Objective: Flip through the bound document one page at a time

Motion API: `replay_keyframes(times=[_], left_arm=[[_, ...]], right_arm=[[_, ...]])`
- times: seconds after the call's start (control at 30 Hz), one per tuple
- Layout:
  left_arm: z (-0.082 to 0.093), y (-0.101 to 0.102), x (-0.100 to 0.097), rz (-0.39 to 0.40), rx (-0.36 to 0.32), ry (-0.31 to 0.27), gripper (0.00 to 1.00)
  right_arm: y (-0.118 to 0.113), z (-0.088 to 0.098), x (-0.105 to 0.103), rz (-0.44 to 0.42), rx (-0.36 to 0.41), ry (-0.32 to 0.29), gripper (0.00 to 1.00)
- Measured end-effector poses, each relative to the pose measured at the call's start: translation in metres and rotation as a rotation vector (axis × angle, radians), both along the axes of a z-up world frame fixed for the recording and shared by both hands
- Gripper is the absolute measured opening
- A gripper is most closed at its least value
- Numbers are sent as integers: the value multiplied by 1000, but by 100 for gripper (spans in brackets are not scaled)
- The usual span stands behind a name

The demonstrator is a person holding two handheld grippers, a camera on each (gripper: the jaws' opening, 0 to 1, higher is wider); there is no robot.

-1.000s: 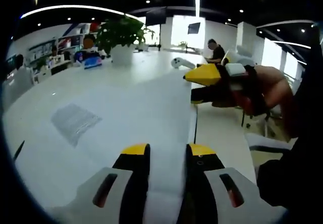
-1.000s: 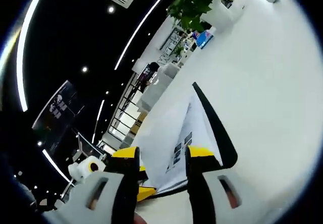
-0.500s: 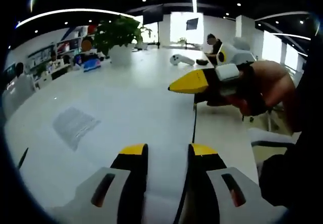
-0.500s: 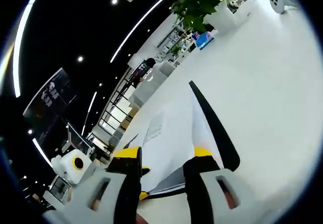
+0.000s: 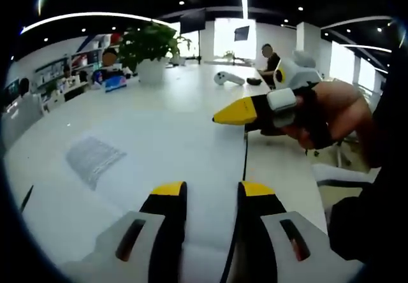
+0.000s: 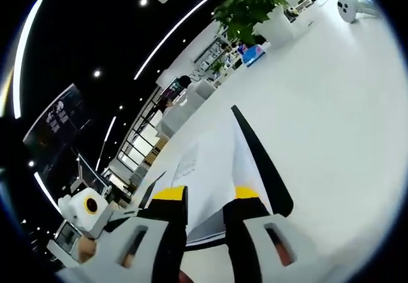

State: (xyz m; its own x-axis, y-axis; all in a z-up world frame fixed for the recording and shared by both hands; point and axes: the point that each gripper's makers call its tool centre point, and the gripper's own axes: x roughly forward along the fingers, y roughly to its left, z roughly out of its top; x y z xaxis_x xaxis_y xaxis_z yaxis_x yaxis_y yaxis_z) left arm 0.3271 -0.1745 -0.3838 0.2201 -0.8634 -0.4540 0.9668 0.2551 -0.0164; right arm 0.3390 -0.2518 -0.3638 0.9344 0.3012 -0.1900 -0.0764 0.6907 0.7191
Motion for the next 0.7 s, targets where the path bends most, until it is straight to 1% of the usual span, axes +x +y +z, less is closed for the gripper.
replay_keyframes(times=[0.17,0.23,0.37,0.47,0.63,0.7], left_arm=[[0,0,0,3,-10,-5,34],[0,0,0,3,-15,-4,34],[0,0,0,3,-19,-8,34],[0,0,0,3,-19,-10,34],[0,0,-1,3,-19,-14,34],[0,1,-1,1,-17,-20,34]], right_arm=[[-1,-1,1,-1,-15,5,21],[-2,-1,1,-6,-7,6,20],[-1,-2,0,-1,-20,-3,14],[-1,-5,-1,-5,-23,-4,11],[-2,-6,-1,-9,-26,-8,10],[-3,-7,-1,-9,-32,-1,8]])
